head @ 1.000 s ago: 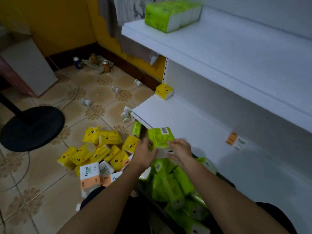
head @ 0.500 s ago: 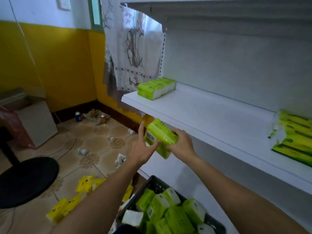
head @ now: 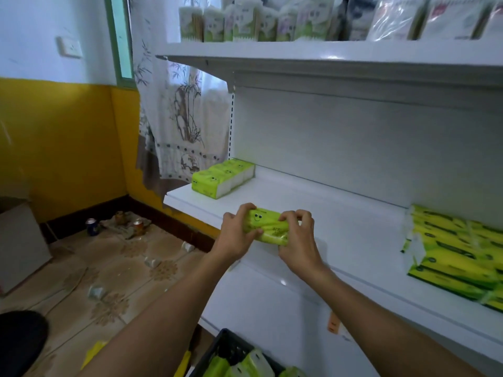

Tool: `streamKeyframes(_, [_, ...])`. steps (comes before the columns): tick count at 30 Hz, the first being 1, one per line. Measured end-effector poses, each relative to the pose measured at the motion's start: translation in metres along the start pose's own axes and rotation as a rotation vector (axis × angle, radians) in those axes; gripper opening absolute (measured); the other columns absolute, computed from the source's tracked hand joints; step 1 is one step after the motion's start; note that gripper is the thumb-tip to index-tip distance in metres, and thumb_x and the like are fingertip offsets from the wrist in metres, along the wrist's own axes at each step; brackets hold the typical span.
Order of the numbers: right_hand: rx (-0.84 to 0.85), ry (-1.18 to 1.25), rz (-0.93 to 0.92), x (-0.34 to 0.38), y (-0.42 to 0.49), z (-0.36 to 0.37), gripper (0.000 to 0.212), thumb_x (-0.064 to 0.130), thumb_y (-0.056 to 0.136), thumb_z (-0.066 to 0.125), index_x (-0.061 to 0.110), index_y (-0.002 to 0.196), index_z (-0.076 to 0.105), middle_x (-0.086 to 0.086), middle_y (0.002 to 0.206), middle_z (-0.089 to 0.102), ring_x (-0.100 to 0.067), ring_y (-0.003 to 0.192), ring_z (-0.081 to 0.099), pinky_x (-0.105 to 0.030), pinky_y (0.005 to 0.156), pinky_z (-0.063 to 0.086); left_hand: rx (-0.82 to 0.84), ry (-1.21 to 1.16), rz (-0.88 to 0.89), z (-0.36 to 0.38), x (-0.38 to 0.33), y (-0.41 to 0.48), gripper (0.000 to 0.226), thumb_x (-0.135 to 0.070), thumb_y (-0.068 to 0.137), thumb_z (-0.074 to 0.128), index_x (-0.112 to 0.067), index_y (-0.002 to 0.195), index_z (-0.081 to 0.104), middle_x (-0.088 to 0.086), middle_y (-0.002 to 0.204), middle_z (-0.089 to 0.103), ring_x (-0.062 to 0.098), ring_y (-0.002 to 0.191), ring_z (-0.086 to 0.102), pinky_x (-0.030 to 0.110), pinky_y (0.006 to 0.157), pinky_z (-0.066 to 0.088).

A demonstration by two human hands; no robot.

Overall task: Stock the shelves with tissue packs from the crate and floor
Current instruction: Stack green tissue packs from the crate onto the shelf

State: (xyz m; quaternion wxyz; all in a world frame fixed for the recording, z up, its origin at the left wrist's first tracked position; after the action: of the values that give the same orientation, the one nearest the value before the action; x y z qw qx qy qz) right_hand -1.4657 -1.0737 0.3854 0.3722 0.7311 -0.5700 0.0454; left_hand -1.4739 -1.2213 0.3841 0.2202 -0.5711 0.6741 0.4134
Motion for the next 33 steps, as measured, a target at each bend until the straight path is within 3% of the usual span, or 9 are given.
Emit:
streamKeyframes(6, [0.136, 0.123, 0.139, -0.043, 0.014, 0.024, 0.061, 0.014, 0.076, 0.070, 0.023, 0.132, 0.045, -0.009, 0.145, 0.021, -0.022, 0.125, 0.040, -0.023, 0.100, 0.035, -0.018, -0.034, -0.028, 0.025, 0.031, 0.033, 0.043, -0.016, 0.081, 0.068, -0.018, 0.118, 0.045, 0.009, 0.106, 0.047, 0.023, 0.094, 0.048, 0.021, 0.072, 0.030])
streamKeyframes(12, [0.034, 0.227, 0.258, -0.083, 0.048, 0.044, 0.045, 0.007, 0.080, 0.065, 0.020, 0.122, 0.058, -0.010, 0.109, 0.061, -0.017, 0.082, 0.055, -0.017, 0.074, 0.040, 0.039, 0.054, -0.007, 0.046, 0.060, 0.070, 0.043, -0.021, 0.088, 0.060, -0.022, 0.123, 0.037, 0.007, 0.118, 0.059, 0.031, 0.106, 0.057, 0.039, 0.086, 0.045])
streamKeyframes(15, [0.022, 0.217, 0.277, -0.094, 0.074, 0.060, 0.045, 0.011, 0.081, 0.066, 0.019, 0.124, 0.056, -0.012, 0.110, 0.061, -0.024, 0.091, 0.057, -0.026, 0.083, 0.045, 0.040, 0.236, -0.030, 0.046, 0.077, 0.095, 0.055, -0.030, 0.089, 0.057, -0.022, 0.135, 0.028, 0.010, 0.123, 0.057, 0.032, 0.111, 0.055, 0.041, 0.090, 0.043])
streamKeyframes(19, [0.017, 0.212, 0.370, -0.112, 0.119, 0.086, 0.044, 0.014, 0.085, 0.061, 0.019, 0.127, 0.050, -0.016, 0.117, 0.055, -0.031, 0.107, 0.054, -0.040, 0.091, 0.046, 0.108, 0.486, 0.075, 0.051, 0.099, 0.117, 0.043, -0.048, 0.085, 0.047, -0.023, 0.120, 0.053, 0.003, 0.127, 0.056, 0.023, 0.120, 0.048, 0.037, 0.099, 0.035])
streamKeyframes(23, [-0.009, 0.266, 0.426, -0.121, 0.160, 0.111, 0.043, 0.012, 0.081, 0.058, 0.023, 0.121, 0.049, -0.019, 0.112, 0.053, -0.040, 0.097, 0.059, -0.051, 0.072, 0.055, 0.134, 0.510, 0.201, 0.053, 0.108, 0.131, 0.068, -0.064, 0.069, 0.022, -0.026, 0.112, 0.059, -0.002, 0.124, 0.056, 0.021, 0.118, 0.049, 0.039, 0.099, 0.035])
streamKeyframes(25, [-0.035, 0.327, 0.473, -0.129, 0.174, 0.123, 0.044, 0.008, 0.081, 0.055, 0.023, 0.122, 0.049, -0.020, 0.113, 0.052, -0.042, 0.095, 0.060, -0.050, 0.066, 0.057, 0.127, 0.526, 0.238, 0.052, 0.113, 0.134, 0.070, -0.064, 0.068, 0.019, -0.028, 0.114, 0.058, -0.004, 0.125, 0.055, 0.019, 0.119, 0.047, 0.037, 0.100, 0.034])
streamKeyframes(28, [-0.039, 0.297, 0.483, -0.138, 0.195, 0.135, 0.055, 0.007, 0.081, 0.049, 0.024, 0.133, 0.044, -0.022, 0.120, 0.052, -0.042, 0.103, 0.057, -0.050, 0.087, 0.051, 0.054, 0.468, 0.243, 0.050, 0.118, 0.130, 0.061, -0.062, 0.073, 0.025, -0.030, 0.112, 0.058, -0.010, 0.121, 0.056, 0.013, 0.118, 0.047, 0.032, 0.098, 0.027])
streamKeyframes(30, [-0.008, 0.293, 0.490, -0.141, 0.205, 0.140, 0.060, 0.006, 0.083, 0.046, 0.025, 0.140, 0.038, -0.019, 0.126, 0.053, -0.036, 0.113, 0.053, -0.038, 0.094, 0.046, -0.037, 0.427, 0.248, 0.048, 0.121, 0.128, 0.051, -0.059, 0.074, 0.032, -0.031, 0.106, 0.061, -0.013, 0.116, 0.059, 0.012, 0.115, 0.051, 0.032, 0.097, 0.028])
streamKeyframes(33, [0.015, 0.442, 0.540, -0.144, 0.217, 0.145, 0.063, 0.007, 0.084, 0.045, 0.028, 0.142, 0.035, -0.012, 0.125, 0.056, -0.025, 0.103, 0.054, -0.024, 0.071, 0.044, -0.095, 0.413, 0.274, 0.048, 0.122, 0.129, 0.043, -0.056, 0.074, 0.038, -0.032, 0.101, 0.061, -0.014, 0.111, 0.061, 0.012, 0.109, 0.055, 0.034, 0.093, 0.034])
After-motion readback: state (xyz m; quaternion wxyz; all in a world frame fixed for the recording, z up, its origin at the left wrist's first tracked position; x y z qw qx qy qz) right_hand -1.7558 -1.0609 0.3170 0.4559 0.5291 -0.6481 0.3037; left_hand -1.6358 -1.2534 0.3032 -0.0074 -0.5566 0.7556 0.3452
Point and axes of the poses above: each hand's wrist, its own y-axis towards the middle knuckle, its own z-axis out of the palm, x = y × z, the point moved 8 cm from there along y, towards the middle knuckle
